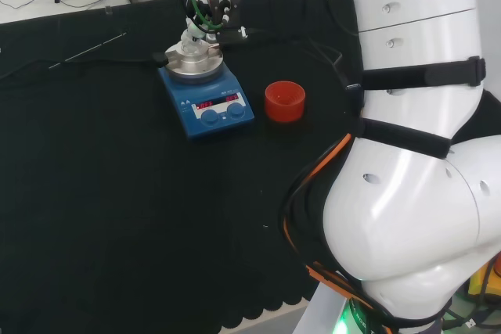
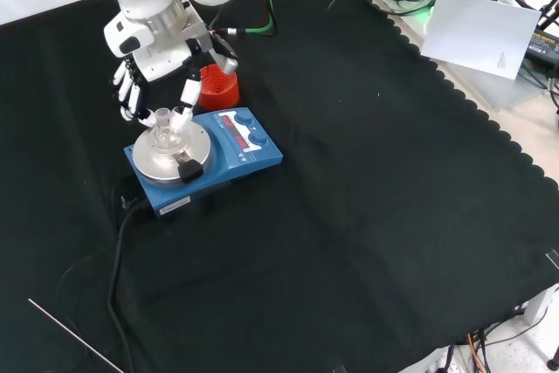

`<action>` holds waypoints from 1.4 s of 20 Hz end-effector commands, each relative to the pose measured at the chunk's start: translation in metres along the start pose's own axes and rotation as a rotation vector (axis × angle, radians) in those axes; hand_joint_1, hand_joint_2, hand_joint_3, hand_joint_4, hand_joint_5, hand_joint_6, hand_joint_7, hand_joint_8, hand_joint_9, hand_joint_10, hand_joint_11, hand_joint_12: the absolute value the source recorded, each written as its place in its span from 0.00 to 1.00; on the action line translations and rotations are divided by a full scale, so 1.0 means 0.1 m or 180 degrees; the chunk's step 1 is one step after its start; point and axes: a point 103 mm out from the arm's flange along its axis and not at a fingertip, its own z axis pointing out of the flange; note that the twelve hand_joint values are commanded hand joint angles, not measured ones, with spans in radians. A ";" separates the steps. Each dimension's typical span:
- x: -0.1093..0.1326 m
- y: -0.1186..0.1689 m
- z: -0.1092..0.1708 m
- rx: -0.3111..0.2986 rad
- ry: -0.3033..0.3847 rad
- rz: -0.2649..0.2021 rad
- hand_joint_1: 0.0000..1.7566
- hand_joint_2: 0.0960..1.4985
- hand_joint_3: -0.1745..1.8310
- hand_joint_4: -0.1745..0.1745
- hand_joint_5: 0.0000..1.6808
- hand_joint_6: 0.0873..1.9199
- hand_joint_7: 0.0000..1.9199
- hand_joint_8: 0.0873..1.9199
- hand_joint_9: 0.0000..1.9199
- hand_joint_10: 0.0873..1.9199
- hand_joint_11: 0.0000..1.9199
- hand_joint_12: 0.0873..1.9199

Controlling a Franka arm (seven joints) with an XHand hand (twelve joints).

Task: Place the round-bottom flask on the heater.

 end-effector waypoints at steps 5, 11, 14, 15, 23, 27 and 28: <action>0.06 0.08 0.01 -0.0013 0.0013 -0.0037 0.59 0.54 0.35 1.00 0.60 0.54 0.34 0.28 0.42 0.23 0.27 0.61; 0.00 0.10 0.03 0.0063 0.0300 -0.0114 0.58 0.58 0.30 1.00 0.59 0.53 0.31 0.29 0.39 0.24 0.22 0.64; -0.03 0.09 0.02 0.0095 0.0346 -0.0156 0.48 0.52 0.32 0.49 0.44 0.42 0.26 0.31 0.33 0.29 0.16 0.66; -0.04 0.08 0.01 0.0131 0.0375 -0.0170 0.45 0.48 0.34 0.42 0.38 0.38 0.25 0.32 0.32 0.30 0.15 0.67; -0.19 -0.12 -0.13 0.0122 0.0293 -0.0135 0.37 0.43 0.34 0.37 0.24 0.17 0.19 0.33 0.28 0.33 0.12 0.69; -0.15 -0.30 -0.23 0.0099 0.0171 -0.0108 0.36 0.43 0.33 0.38 0.23 0.13 0.18 0.33 0.27 0.34 0.11 0.69; -0.16 -0.36 -0.26 0.0087 0.0166 -0.0100 0.36 0.43 0.32 0.38 0.23 0.12 0.18 0.33 0.27 0.34 0.11 0.69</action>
